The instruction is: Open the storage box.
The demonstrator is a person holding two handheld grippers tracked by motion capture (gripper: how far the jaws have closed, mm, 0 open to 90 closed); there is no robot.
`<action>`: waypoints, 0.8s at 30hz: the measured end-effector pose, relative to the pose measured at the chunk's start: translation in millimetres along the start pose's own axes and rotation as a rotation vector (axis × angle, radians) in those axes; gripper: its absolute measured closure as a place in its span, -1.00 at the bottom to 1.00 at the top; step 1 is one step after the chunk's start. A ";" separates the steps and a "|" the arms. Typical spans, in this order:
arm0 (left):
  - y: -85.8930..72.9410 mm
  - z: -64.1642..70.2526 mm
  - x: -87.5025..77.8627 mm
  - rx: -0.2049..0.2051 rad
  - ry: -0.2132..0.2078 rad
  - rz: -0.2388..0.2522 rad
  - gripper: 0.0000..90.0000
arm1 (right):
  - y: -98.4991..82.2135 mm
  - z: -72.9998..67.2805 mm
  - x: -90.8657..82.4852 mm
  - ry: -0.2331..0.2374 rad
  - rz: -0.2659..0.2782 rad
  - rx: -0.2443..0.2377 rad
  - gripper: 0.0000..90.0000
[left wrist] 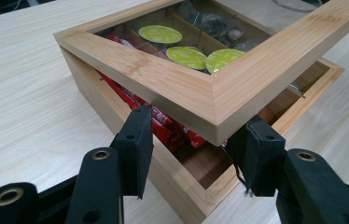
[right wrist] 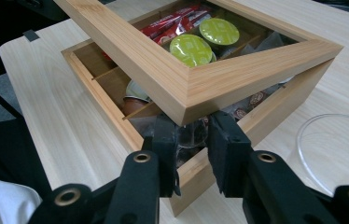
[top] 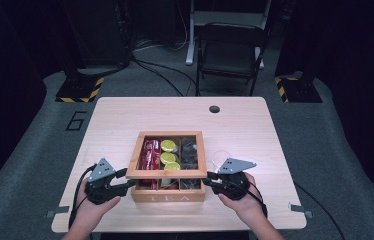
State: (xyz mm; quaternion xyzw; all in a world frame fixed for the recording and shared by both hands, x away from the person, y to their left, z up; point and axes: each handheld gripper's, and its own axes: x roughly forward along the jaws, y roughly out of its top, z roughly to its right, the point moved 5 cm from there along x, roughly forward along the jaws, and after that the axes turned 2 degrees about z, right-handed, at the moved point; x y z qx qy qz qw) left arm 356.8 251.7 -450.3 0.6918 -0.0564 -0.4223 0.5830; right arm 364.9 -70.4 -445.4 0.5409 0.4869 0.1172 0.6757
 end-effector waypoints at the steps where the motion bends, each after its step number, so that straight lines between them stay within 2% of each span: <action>1: 0.6 0.1 -0.6 0.000 0.000 -0.005 0.12 | 1.3 0.1 -0.9 -0.011 -0.001 -0.002 0.56; 3: 2.2 0.1 -0.9 0.006 0.015 0.001 0.12 | 2.0 0.9 -1.4 -0.011 -0.001 -0.018 0.55; 4: 2.5 0.3 -1.7 0.003 0.011 -0.006 0.12 | 2.8 0.7 -2.1 -0.024 -0.003 -0.006 0.52; 6: 3.8 0.4 -2.1 -0.003 0.017 -0.001 0.10 | 4.9 1.1 -3.1 -0.035 0.011 -0.015 0.44; 10: 6.2 0.5 -2.7 -0.006 0.028 0.014 0.10 | 7.5 -0.2 -4.4 -0.050 0.016 -0.024 0.40; 13: 8.7 0.8 -4.7 0.006 0.019 0.020 0.10 | 9.8 -0.5 -5.3 -0.053 0.029 -0.037 0.38; 15: 10.6 0.9 -5.7 0.019 0.023 0.019 0.10 | 11.1 -0.7 -5.8 -0.058 0.037 -0.025 0.38; 18: 13.6 0.5 -6.3 0.018 0.024 0.021 0.10 | 13.1 -0.5 -6.8 -0.055 0.044 -0.008 0.38; 23: 19.1 -1.7 -7.6 0.014 0.021 0.034 0.10 | 18.1 0.9 -8.5 -0.060 0.055 -0.018 0.38; 24: 20.1 -2.3 -8.0 0.013 0.019 0.035 0.10 | 19.2 0.8 -8.8 -0.063 0.055 -0.007 0.38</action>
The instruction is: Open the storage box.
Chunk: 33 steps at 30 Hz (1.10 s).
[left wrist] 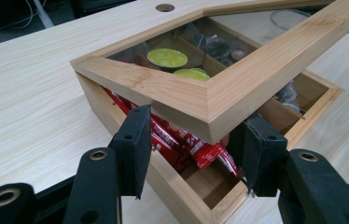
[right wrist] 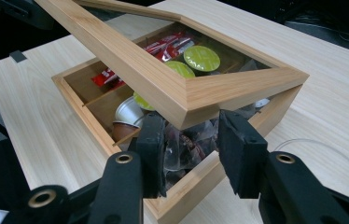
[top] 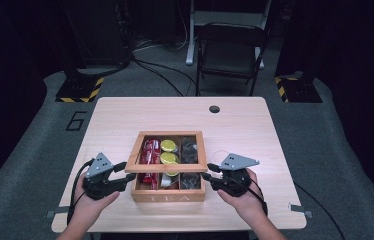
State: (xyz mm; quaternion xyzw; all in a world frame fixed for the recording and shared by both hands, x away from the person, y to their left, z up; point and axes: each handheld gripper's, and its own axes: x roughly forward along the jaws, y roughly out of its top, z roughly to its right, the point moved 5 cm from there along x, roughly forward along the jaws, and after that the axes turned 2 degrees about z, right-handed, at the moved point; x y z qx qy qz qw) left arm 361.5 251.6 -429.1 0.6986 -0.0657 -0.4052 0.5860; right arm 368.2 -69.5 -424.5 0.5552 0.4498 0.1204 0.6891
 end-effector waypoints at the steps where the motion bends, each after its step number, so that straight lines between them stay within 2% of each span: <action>1: 0.8 -0.5 -0.4 -0.003 -0.003 0.000 0.10 | 1.0 0.6 -0.3 0.002 0.004 -0.002 0.38; 7: 6.3 -2.6 -1.3 -0.027 -0.011 0.013 0.11 | 6.4 1.7 -0.9 -0.008 0.019 0.015 0.38; 10: 10.6 -4.3 -1.6 -0.024 -0.004 0.024 0.11 | 10.5 2.8 -1.5 -0.017 0.026 0.016 0.38; 13: 14.7 -5.5 -2.3 -0.031 -0.006 0.026 0.12 | 15.0 4.7 -2.2 -0.021 0.022 -0.003 0.38; 20: 23.5 -9.4 -3.5 -0.027 -0.007 0.032 0.13 | 24.4 8.1 -2.6 -0.023 0.037 -0.003 0.38; 23: 27.4 -11.7 -3.5 -0.015 -0.004 0.041 0.16 | 27.3 9.8 -3.2 -0.026 0.041 -0.007 0.39; 27: 37.4 -14.3 -3.4 0.025 0.014 0.058 0.17 | 34.4 12.7 -3.6 -0.033 0.068 -0.008 0.39; 30: 43.1 -15.7 -2.4 0.033 0.027 0.062 0.17 | 40.3 14.9 -3.2 -0.044 0.084 0.006 0.38; 32: 46.5 -17.2 -2.1 0.039 0.026 0.062 0.18 | 43.4 16.8 -3.0 -0.044 0.091 -0.008 0.38; 33: 48.0 -18.3 -1.6 0.043 0.031 0.068 0.17 | 46.4 18.0 -2.7 -0.050 0.097 0.000 0.38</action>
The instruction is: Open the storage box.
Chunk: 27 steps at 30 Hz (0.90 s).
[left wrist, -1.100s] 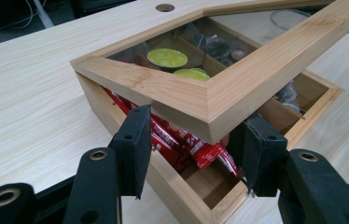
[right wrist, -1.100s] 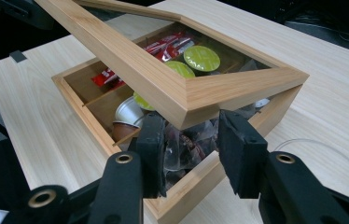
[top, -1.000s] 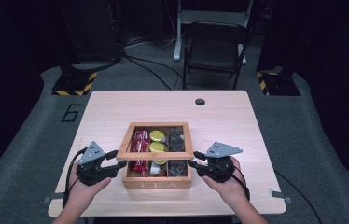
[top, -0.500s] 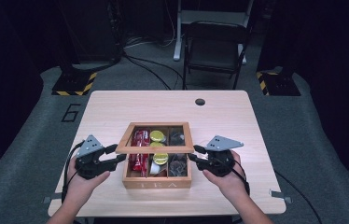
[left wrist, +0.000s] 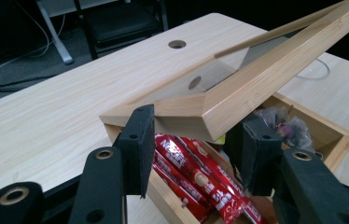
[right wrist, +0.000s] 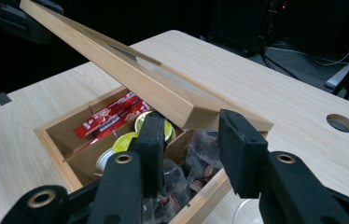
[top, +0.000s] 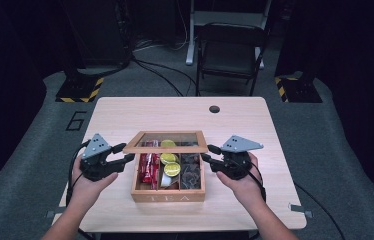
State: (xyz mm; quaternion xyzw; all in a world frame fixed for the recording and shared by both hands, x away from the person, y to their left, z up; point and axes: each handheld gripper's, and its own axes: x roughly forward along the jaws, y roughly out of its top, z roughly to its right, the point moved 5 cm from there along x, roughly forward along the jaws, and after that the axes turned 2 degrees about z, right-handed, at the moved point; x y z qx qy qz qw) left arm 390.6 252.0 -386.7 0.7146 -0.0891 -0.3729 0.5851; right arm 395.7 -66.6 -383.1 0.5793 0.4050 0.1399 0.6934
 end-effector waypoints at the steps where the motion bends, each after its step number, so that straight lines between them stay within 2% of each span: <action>1: 0.9 -0.6 0.3 -0.003 -0.003 0.001 0.17 | 0.0 0.0 0.0 0.000 0.000 0.000 0.38; 13: 3.2 -11.6 16.7 -0.044 0.016 0.034 0.17 | 9.4 4.8 2.5 -0.009 0.005 -0.019 0.38; 14: 3.6 -12.2 17.1 -0.046 0.017 0.034 0.17 | 10.1 4.7 2.2 -0.014 0.001 -0.005 0.38; 19: 7.2 -15.5 19.1 -0.066 0.012 0.054 0.16 | 15.1 7.7 4.1 -0.014 0.010 -0.009 0.37; 25: 14.0 -19.8 20.4 -0.071 0.004 0.041 0.16 | 20.4 10.4 6.3 -0.019 0.006 -0.005 0.35; 27: 16.6 -21.2 21.2 -0.073 0.000 0.038 0.16 | 22.7 12.6 8.3 -0.025 0.014 -0.019 0.35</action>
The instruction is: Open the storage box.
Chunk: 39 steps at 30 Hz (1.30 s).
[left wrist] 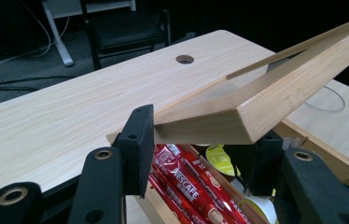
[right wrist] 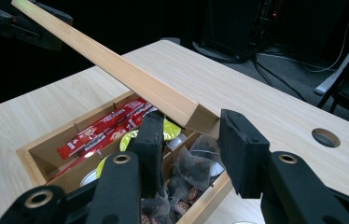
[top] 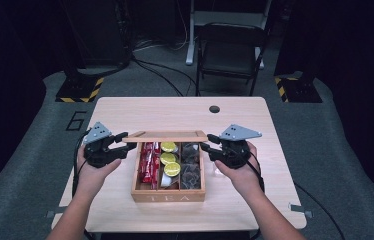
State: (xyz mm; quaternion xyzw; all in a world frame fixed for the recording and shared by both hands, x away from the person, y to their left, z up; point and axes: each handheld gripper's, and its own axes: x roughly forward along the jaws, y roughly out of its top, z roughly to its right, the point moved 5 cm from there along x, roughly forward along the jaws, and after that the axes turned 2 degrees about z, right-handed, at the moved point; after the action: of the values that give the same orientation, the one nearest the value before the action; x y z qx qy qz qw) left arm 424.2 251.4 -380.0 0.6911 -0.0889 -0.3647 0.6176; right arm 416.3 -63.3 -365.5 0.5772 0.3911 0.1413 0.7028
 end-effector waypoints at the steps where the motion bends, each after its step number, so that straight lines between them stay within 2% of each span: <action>1: 1.3 -0.7 0.2 0.003 0.001 -0.003 0.16 | 0.3 -0.2 0.0 0.000 -0.009 0.015 0.35; 8: 7.2 -4.5 2.3 0.002 -0.008 0.000 0.17 | 6.2 5.0 5.1 -0.015 -0.011 0.005 0.34; 15: 8.9 -6.4 3.2 0.000 -0.016 0.006 0.16 | 7.7 7.2 8.6 -0.015 -0.002 0.022 0.32; 18: 9.2 -6.7 3.4 0.002 -0.017 0.008 0.16 | 8.6 6.1 8.8 -0.021 0.003 0.041 0.28; 21: 9.2 -6.6 3.4 0.003 -0.016 0.010 0.16 | 8.8 5.1 8.2 -0.017 0.006 0.034 0.20; 23: 9.4 -6.8 3.6 0.001 -0.016 0.013 0.16 | 8.5 3.1 6.9 -0.039 0.014 0.017 0.13; 28: 9.1 -6.7 3.7 -0.003 -0.014 0.017 0.16 | 5.4 -0.1 3.1 -0.064 0.032 0.012 0.08; 32: 8.6 -6.4 3.6 -0.003 -0.012 0.019 0.16 | -1.6 -1.6 1.1 -0.069 0.043 0.059 0.05; 36: 8.2 -6.0 3.3 -0.001 -0.012 0.016 0.16 | -12.5 -2.1 -1.8 -0.075 0.051 0.082 0.06; 39: 7.8 -5.6 3.3 0.001 -0.009 0.017 0.16 | -22.5 -1.8 -2.3 -0.063 0.052 0.107 0.06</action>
State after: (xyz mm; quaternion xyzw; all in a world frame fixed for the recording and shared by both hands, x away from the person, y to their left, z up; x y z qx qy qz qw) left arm 432.5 252.2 -374.3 0.6889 -0.0979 -0.3625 0.6200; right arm 407.9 -70.1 -385.4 0.6283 0.3606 0.1203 0.6788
